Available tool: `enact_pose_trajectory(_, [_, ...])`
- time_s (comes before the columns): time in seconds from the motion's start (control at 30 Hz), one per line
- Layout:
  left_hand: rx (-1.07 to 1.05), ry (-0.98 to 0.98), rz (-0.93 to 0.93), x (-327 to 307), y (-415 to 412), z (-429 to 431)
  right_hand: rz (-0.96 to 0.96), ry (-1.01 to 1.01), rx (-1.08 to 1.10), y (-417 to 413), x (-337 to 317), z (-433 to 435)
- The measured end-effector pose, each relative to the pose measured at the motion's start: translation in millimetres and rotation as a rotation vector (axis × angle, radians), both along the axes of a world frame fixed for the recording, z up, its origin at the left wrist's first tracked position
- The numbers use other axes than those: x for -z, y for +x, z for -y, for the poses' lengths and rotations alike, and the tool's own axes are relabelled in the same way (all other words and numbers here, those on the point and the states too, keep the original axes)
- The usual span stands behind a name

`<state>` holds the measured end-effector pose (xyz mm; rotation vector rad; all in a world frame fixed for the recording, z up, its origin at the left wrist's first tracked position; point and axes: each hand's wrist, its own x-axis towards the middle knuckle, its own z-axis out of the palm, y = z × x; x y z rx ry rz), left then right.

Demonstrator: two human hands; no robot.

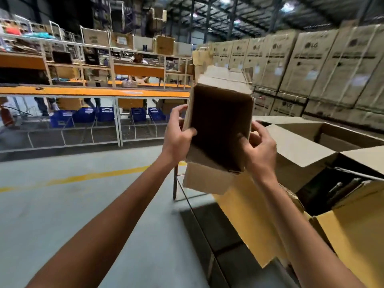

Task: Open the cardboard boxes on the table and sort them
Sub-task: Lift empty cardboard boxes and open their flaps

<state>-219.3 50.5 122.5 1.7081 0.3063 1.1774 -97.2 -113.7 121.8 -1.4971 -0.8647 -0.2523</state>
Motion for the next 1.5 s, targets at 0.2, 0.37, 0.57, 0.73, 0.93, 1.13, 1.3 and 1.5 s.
enact_pose_trajectory(0.2, [0.170, 0.111, 0.116, -58.8, 119.5, -10.7, 0.095, 0.089, 0.154, 84.9, -56.7, 19.2])
enact_pose_trajectory(0.37, [0.266, 0.239, 0.159, -78.3, 215.2, -2.7, 0.131, 0.100, 0.296, 152.2, -73.7, 50.3])
enact_pose_trajectory(0.57, [0.417, 0.345, 0.174, -86.2, 311.0, 26.4, 0.149, 0.081, 0.476, 205.3, -71.4, 90.9])
enact_pose_trajectory(0.73, [0.579, 0.325, 0.181, -82.6, 375.6, 55.3, 0.095, 0.047, 0.668, 238.1, -71.3, 113.3])
enact_pose_trajectory(0.93, [0.726, 0.346, -0.057, -81.3, 446.3, 59.7, -0.161, -0.166, 0.887, 273.7, -74.8, 118.4])
enact_pose_trajectory(1.13, [0.737, 0.608, -0.662, -76.1, 509.7, 51.2, -0.463, -0.672, 1.022, 319.6, -66.2, 108.2])
enact_pose_trajectory(1.3, [0.568, 1.048, -0.844, -42.4, 541.5, 46.9, -0.339, -1.163, 1.257, 336.2, -47.2, 86.9])
enact_pose_trajectory(1.5, [0.294, 1.314, -0.409, -39.1, 561.4, 48.2, -0.258, -1.259, 1.255, 354.2, -38.7, 83.8])
